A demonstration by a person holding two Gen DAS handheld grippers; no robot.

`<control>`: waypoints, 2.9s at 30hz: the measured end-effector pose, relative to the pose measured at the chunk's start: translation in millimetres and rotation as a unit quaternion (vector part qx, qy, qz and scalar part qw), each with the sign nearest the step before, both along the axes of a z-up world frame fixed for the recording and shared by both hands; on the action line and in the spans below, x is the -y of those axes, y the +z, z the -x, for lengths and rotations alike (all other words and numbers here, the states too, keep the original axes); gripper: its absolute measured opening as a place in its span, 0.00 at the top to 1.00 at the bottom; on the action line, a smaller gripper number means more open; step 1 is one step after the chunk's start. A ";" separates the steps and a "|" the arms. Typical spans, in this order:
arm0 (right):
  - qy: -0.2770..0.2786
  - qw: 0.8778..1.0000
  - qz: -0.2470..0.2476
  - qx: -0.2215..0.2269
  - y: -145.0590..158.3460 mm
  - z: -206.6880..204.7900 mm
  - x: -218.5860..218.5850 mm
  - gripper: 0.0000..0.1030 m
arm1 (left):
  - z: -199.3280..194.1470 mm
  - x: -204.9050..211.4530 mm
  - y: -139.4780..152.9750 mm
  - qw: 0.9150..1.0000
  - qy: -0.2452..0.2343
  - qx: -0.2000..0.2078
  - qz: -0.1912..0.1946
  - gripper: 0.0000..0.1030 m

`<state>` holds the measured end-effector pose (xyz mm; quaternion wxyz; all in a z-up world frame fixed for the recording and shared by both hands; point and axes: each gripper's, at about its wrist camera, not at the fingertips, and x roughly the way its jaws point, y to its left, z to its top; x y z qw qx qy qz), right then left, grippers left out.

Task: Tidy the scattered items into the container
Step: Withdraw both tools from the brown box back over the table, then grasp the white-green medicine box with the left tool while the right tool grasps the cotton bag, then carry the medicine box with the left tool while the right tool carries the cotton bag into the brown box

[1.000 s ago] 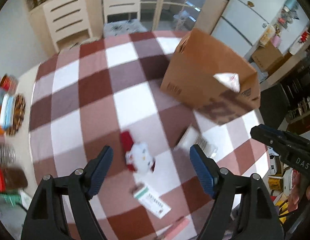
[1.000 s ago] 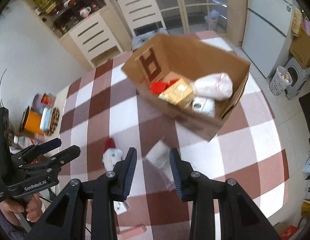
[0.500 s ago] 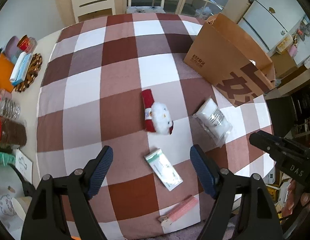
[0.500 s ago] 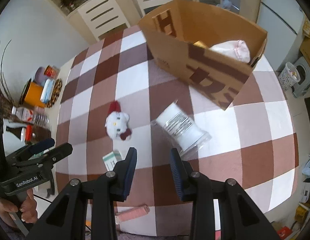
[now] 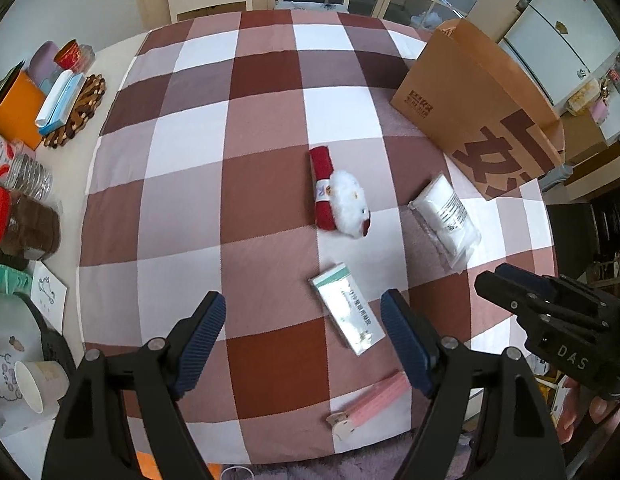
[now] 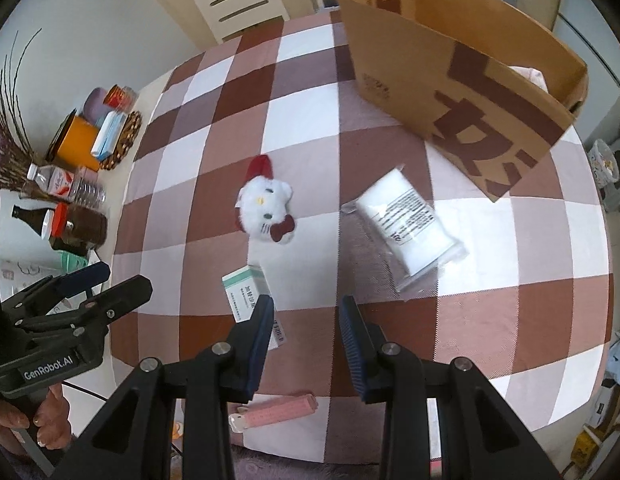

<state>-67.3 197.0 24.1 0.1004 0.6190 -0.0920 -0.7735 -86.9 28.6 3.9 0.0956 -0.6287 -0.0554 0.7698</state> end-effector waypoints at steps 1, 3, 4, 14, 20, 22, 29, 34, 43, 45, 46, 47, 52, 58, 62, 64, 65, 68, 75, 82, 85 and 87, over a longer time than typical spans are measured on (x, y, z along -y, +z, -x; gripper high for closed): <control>0.002 1.000 -0.001 0.001 -0.8 0.3 2.0 0.66 | -0.8 0.8 -1.4 1.000 0.001 0.002 -0.001 0.21; 0.006 1.000 -0.003 0.003 -3.3 0.5 6.8 0.66 | -2.5 2.7 -3.8 1.000 0.004 0.006 -0.005 0.21; 0.008 1.000 -0.004 0.005 -5.0 0.6 9.1 0.66 | -3.2 3.9 -5.5 1.000 0.005 0.008 -0.006 0.21; 0.001 0.999 -0.043 0.013 -20.2 1.5 6.1 0.65 | -4.5 10.2 -40.2 0.998 0.004 0.052 -0.030 0.14; -0.016 0.996 -0.078 0.030 -36.0 4.2 -14.6 0.65 | -4.5 -9.5 -71.5 0.993 0.006 0.102 -0.051 0.14; -0.018 0.996 -0.081 0.033 -40.1 5.9 -19.9 0.65 | -4.6 -18.5 -80.7 0.992 0.009 0.114 -0.052 0.14; -0.011 0.995 -0.092 0.027 -55.4 25.3 -31.0 0.65 | -5.0 -43.3 -109.8 0.990 0.018 0.133 -0.038 0.14; 0.012 0.994 -0.104 0.018 -67.8 48.8 -33.0 0.65 | -7.6 -50.9 -118.3 0.990 0.023 0.136 -0.032 0.14; 0.089 0.988 -0.125 0.019 -94.4 84.0 -22.0 0.64 | -11.9 -58.6 -133.7 0.988 -0.022 0.153 -0.029 0.14; 0.111 0.984 -0.135 0.012 -96.2 87.0 -17.2 0.55 | -12.5 -61.2 -136.7 0.987 -0.023 0.156 -0.026 0.14; 0.116 0.983 -0.140 0.009 -96.7 87.8 -16.0 0.49 | -12.7 -62.4 -138.1 0.987 -0.024 0.158 -0.026 0.14; 0.122 0.982 -0.143 0.006 -97.9 89.0 -14.9 0.49 | -13.0 -63.6 -139.5 0.987 -0.024 0.159 -0.027 0.14; 0.134 0.981 -0.137 0.020 -111.0 94.0 -13.1 0.40 | -15.2 -71.4 -139.3 0.988 -0.031 0.152 -0.018 0.11; 0.155 0.974 -0.163 0.019 -122.7 87.3 -0.3 0.38 | -21.6 -78.9 -138.6 0.989 -0.042 0.144 -0.007 0.12; 0.144 0.978 -0.150 0.014 -121.9 78.8 3.9 0.43 | -26.5 -81.7 -135.7 0.990 -0.042 0.136 0.010 0.23; 0.133 0.980 -0.149 0.015 -121.8 75.3 4.1 0.45 | -28.2 -78.9 -132.7 0.991 -0.038 0.129 0.013 0.34; 0.128 0.981 -0.148 0.020 -121.7 74.5 3.9 0.48 | -28.6 -77.7 -131.6 0.991 -0.036 0.127 0.014 0.42; 0.103 0.985 -0.137 0.035 -119.6 72.5 3.2 0.54 | -29.9 -75.2 -129.0 0.992 -0.037 0.122 0.011 0.58; 0.062 0.992 -0.100 0.050 -112.9 57.4 4.2 0.62 | -39.5 -73.9 -124.2 0.992 -0.042 0.118 -0.004 0.63; 0.038 0.996 -0.067 0.049 -94.1 33.9 12.5 0.62 | -47.5 -70.5 -104.8 0.995 -0.043 0.091 0.002 0.63; 0.030 0.997 -0.054 0.045 -83.6 22.9 16.5 0.62 | -49.3 -68.3 -95.4 0.996 -0.042 0.076 0.008 0.63; 0.027 0.998 -0.045 0.041 -82.6 27.0 7.5 0.62 | -50.2 -66.4 -90.1 0.997 -0.039 0.069 0.009 0.63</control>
